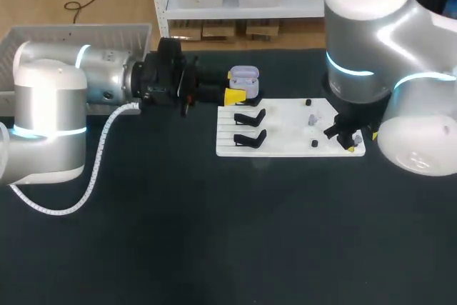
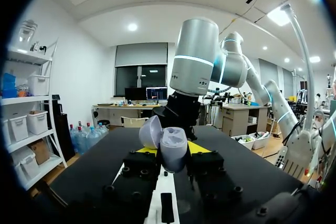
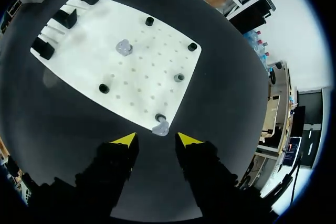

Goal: Pick up each earbud case from the left stands, insert the matching earbuds, close the lid, and place the case in the box.

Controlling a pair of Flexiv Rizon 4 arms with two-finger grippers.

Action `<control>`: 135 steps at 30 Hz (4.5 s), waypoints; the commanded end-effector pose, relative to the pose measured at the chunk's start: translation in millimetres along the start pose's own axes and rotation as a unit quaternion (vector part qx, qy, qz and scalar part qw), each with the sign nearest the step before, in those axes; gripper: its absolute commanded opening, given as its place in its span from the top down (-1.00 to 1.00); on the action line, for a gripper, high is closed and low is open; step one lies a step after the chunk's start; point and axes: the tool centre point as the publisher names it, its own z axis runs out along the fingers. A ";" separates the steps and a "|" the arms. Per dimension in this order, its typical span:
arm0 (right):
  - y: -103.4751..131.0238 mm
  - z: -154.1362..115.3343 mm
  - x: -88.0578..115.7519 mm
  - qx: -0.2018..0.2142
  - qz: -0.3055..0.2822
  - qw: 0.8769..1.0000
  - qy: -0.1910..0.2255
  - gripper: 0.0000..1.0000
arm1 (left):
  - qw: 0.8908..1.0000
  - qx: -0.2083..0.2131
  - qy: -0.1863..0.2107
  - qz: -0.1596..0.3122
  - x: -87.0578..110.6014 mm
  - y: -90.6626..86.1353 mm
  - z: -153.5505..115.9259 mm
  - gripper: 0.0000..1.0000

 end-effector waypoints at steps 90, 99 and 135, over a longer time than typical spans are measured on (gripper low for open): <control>-3.3 -75.1 -2.5 0.033 0.032 0.999 -0.010 1.00 | 1.000 -0.001 -0.001 0.001 0.8 -0.3 -0.2 1.00; 28.1 -153.7 3.0 -0.014 0.062 0.997 0.046 1.00 | 1.000 -0.001 -0.001 0.001 0.8 -0.3 -0.2 1.00; 70.7 -212.4 -37.1 0.015 0.251 0.960 0.124 1.00 | 1.000 -0.001 -0.001 0.001 0.8 -0.3 -0.2 1.00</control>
